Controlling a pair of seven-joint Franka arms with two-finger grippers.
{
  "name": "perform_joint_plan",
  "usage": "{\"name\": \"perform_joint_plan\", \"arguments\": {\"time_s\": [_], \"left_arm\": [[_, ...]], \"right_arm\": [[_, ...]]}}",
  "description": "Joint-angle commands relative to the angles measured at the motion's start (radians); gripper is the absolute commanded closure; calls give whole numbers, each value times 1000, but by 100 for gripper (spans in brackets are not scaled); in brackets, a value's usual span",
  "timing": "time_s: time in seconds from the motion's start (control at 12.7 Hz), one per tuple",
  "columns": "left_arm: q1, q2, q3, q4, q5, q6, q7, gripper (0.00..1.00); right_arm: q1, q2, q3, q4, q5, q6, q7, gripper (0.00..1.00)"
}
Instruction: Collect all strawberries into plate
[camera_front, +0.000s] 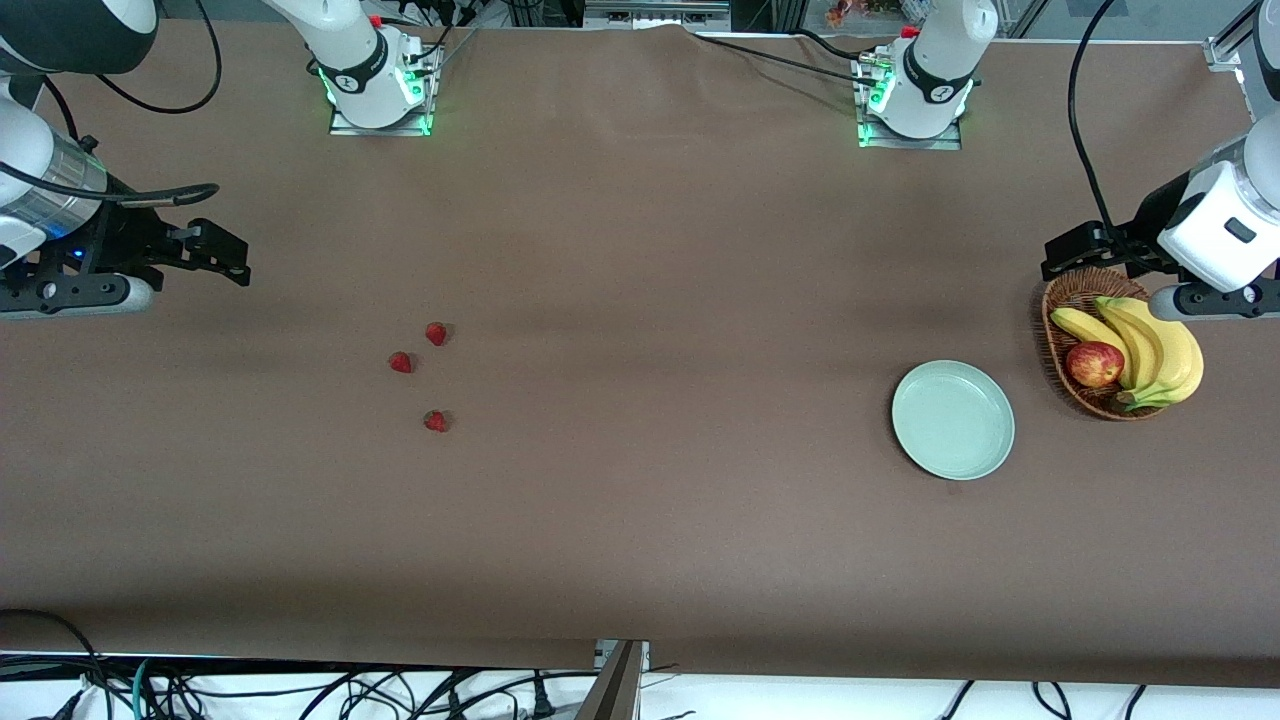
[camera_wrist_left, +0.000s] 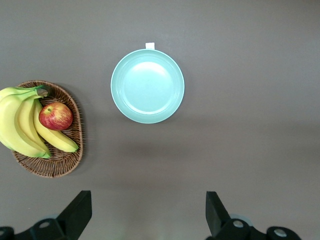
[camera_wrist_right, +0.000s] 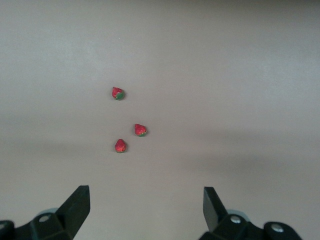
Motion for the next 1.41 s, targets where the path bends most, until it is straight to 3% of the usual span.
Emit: {"name": "perform_joint_plan", "arguments": {"time_s": [0.0,1.33], "left_arm": [[-1,15,-2,35,25,-22,2,0],[-1,18,-2,35,25,-20,2,0]], "right_arm": [[-4,-29,5,14,-21,-52,-2,0],[13,-3,17,-29,-11,-66,-11,0]]}}
